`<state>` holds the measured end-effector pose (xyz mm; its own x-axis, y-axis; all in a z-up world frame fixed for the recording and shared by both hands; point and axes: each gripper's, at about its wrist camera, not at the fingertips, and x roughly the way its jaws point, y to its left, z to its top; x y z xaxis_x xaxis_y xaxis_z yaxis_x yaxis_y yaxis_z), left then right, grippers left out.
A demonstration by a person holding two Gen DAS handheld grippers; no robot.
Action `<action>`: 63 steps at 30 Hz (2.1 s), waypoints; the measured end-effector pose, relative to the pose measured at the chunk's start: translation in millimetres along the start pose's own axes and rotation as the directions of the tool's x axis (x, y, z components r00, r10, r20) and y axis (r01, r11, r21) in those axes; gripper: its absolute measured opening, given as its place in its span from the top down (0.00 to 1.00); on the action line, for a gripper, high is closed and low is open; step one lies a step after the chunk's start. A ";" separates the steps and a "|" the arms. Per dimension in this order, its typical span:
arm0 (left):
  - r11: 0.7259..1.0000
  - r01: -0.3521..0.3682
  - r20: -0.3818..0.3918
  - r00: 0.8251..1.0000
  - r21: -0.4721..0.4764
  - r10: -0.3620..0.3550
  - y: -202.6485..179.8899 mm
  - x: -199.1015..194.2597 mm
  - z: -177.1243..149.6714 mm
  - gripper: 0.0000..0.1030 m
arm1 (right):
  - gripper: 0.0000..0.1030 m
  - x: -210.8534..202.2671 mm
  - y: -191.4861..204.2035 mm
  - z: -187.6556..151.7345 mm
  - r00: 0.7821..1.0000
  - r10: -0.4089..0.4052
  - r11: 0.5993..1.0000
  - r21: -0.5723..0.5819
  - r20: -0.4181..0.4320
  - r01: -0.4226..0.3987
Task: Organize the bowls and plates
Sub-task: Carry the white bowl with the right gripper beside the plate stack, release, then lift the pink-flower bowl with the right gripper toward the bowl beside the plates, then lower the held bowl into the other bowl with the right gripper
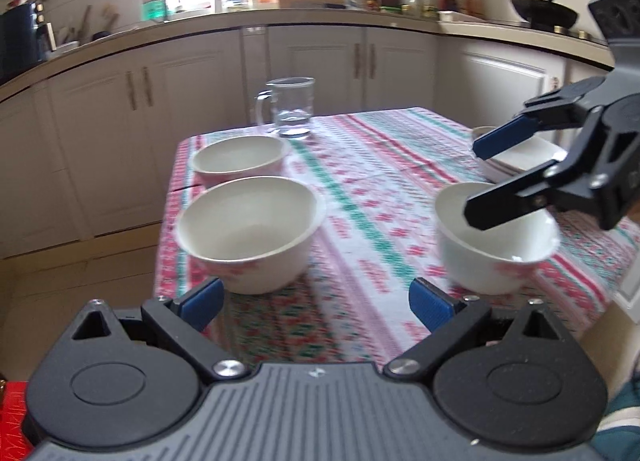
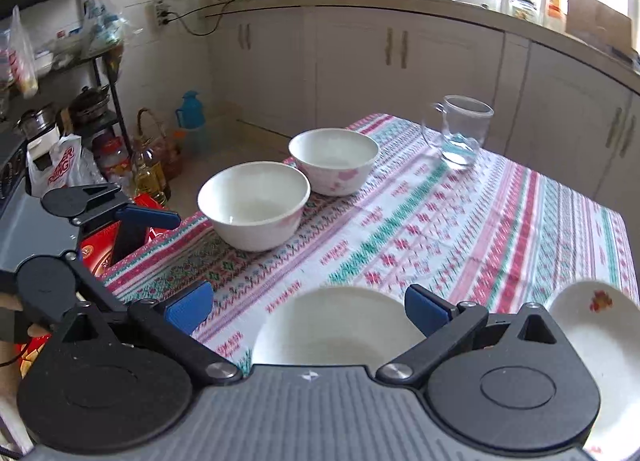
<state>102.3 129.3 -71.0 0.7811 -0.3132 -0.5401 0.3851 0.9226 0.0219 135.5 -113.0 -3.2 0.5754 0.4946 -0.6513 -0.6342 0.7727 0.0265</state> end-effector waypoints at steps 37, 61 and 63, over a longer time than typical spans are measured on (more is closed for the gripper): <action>1.000 0.004 0.042 0.999 0.023 -0.005 42.9 50.2 10.7 0.07 | 0.32 134.1 7.5 77.8 0.979 0.136 0.989 -0.032 -0.155 -0.143; 0.999 0.016 0.058 0.998 0.052 -0.019 29.3 34.9 20.4 0.07 | 0.36 109.5 1.3 75.5 0.982 0.152 0.988 -0.017 -0.112 -0.155; 0.998 0.022 0.063 0.998 0.060 -0.025 24.5 30.9 22.7 0.07 | 0.36 101.4 2.1 74.2 0.985 0.142 0.989 -0.027 -0.103 -0.145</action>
<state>147.0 137.1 -68.1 0.8006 -0.3502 -0.4862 0.4308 0.9004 0.0608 230.9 -31.7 -12.9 0.4236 0.5557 -0.7154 -0.7246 0.6818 0.1005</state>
